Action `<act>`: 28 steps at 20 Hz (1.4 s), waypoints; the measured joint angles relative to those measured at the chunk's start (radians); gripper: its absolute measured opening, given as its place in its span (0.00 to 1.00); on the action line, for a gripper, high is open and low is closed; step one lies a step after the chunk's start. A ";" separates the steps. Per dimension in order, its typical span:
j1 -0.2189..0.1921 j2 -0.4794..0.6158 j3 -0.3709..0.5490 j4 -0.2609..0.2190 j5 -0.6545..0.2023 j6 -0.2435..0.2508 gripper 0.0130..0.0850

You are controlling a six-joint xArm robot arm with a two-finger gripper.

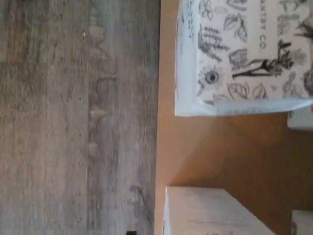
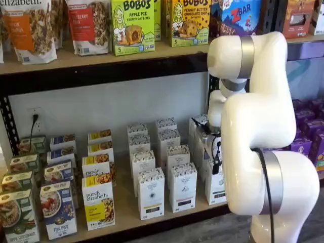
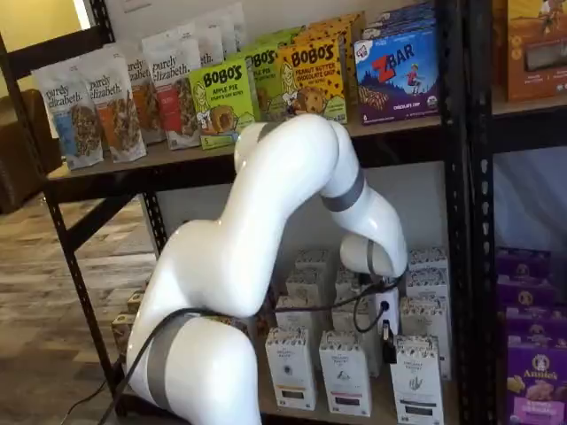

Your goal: Pick up the white box with a green strip in the middle, on the bottom shelf, the sixth box from the left

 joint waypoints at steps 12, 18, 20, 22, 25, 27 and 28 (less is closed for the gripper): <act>-0.036 0.102 -0.156 -0.094 0.130 0.046 1.00; -0.045 0.125 -0.153 -0.111 0.080 0.052 1.00; -0.048 0.127 -0.144 -0.108 0.055 0.046 1.00; -0.051 0.129 -0.138 -0.105 0.036 0.041 1.00; -0.056 0.130 -0.134 -0.099 0.025 0.031 1.00; -0.058 0.130 -0.133 -0.091 0.023 0.022 0.89; -0.059 0.130 -0.133 -0.089 0.024 0.020 0.89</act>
